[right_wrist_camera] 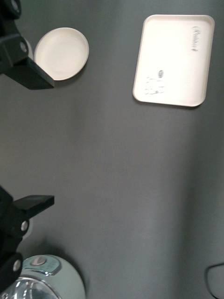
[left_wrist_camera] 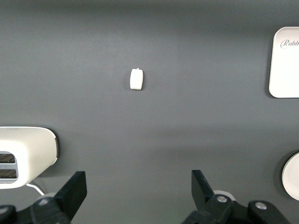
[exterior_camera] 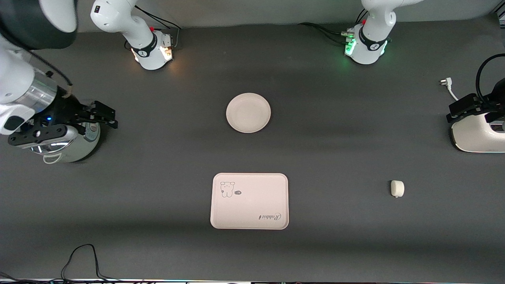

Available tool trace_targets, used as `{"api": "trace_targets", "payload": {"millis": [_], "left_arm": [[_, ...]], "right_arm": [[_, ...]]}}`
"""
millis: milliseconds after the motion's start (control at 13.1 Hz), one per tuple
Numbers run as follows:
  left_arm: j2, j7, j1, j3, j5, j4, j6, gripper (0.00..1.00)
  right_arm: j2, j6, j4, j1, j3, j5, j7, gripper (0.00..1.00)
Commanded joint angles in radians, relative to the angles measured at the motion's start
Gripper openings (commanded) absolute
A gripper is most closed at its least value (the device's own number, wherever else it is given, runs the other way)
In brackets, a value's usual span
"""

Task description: Place bun in plate and plate on tray

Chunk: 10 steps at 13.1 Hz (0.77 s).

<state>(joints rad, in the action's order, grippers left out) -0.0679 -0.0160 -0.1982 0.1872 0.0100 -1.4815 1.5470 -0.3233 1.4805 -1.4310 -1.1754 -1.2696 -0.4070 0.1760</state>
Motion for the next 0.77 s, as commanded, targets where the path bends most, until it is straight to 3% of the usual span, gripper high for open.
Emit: {"api": "trace_targets", "payload": {"millis": [0,153,306,536,612,689], "left_arm": [[-0.001,-0.001,-0.006,0.003,-0.004,0.02,-0.01,1.0],[0.0,-0.001,-0.013,0.003,-0.004,0.023,-0.01,1.0],[-0.003,0.001,-0.013,0.003,-0.004,0.014,-0.008,1.0],[-0.1,0.01,-0.013,0.001,-0.036,-0.016,0.105,1.0],[-0.148,0.01,-0.009,0.003,-0.054,-0.017,0.149,1.0],[-0.212,0.018,0.0,0.003,-0.061,-0.017,0.204,1.0]], "right_arm": [[0.147,-0.051,0.037,0.282,0.348,0.151,0.013,1.0],[0.237,-0.046,-0.018,0.516,0.636,0.25,0.005,1.0],[0.323,-0.02,-0.124,0.723,0.847,0.261,0.003,1.0],[0.371,-0.017,-0.192,0.974,1.109,0.316,-0.05,1.0],[0.386,-0.012,-0.221,1.032,1.175,0.324,-0.068,1.0],[0.397,-0.006,-0.241,1.068,1.202,0.324,-0.078,1.0]]}}
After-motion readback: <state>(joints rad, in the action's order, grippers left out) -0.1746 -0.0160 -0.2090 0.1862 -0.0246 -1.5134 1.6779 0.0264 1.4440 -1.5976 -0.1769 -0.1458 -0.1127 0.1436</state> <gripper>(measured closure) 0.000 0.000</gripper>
